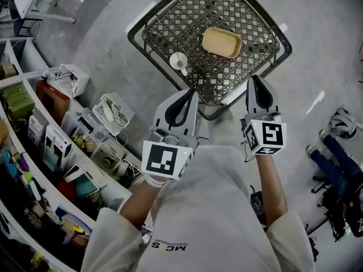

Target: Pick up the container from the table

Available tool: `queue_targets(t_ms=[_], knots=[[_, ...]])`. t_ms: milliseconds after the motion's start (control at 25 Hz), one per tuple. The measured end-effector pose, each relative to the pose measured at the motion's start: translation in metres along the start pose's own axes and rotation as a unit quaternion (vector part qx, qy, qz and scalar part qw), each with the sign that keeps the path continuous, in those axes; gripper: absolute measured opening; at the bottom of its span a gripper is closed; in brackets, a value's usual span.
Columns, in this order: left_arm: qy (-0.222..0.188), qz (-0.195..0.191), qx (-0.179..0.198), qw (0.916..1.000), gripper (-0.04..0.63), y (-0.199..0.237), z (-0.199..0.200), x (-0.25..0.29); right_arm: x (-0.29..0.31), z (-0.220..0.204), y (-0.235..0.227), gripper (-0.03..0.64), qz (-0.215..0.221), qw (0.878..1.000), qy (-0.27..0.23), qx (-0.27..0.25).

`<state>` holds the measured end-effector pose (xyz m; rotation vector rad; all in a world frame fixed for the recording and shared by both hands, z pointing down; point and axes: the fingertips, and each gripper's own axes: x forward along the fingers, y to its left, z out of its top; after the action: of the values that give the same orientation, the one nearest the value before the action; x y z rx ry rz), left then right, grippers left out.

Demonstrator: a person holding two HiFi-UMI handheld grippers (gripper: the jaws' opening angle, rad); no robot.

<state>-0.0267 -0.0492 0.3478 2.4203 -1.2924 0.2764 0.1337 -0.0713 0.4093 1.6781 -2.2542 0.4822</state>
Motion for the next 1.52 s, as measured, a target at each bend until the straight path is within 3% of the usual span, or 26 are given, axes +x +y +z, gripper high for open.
queue_targets(t_ms=[200,280,760,1520], knots=[[0.015,0.004,-0.02,0.9997,0.023,0.007,-0.01,0.017,0.028,-0.019,-0.01,0.037,-0.001,1.0,0.024,0.009],[0.023,0.007,-0.028,0.9993,0.023,0.009,-0.013,0.024,0.042,-0.026,-0.015,0.075,-0.004,0.999,0.03,0.009],[0.038,0.03,-0.038,0.9981,0.023,0.032,-0.033,0.056,0.11,-0.073,-0.044,0.081,-0.024,0.997,0.068,0.024],[0.054,0.026,-0.041,0.9974,0.023,0.022,-0.048,0.074,0.184,-0.16,-0.085,0.103,-0.069,0.986,0.141,0.06]])
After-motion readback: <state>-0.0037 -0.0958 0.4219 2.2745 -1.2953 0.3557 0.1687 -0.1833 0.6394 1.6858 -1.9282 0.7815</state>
